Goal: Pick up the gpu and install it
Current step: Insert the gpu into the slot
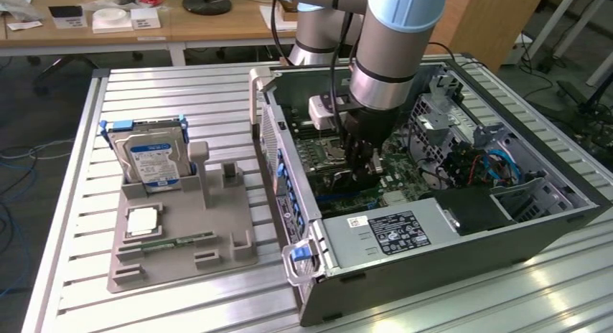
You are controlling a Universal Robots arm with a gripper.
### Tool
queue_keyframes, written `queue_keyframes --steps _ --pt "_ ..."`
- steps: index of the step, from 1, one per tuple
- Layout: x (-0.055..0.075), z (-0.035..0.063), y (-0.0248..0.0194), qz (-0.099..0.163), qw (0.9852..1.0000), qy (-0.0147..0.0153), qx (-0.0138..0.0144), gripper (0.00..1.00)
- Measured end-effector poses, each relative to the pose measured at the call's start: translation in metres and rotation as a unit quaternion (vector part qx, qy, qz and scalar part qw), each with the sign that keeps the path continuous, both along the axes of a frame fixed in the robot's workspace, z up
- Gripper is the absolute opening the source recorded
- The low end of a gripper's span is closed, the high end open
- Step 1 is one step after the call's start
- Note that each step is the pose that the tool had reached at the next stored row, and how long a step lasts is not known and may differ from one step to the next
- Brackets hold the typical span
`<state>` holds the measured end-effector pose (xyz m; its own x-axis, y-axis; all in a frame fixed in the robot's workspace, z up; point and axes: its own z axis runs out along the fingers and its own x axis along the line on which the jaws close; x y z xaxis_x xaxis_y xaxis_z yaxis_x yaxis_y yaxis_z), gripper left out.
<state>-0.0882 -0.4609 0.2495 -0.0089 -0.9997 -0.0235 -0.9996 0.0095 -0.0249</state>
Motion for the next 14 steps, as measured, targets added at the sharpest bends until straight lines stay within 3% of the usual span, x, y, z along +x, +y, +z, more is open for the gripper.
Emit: queue_keyframes --steps 14 --pt "0.0 -0.0046 0.0 0.0 1.0 0.0 0.0 0.27"
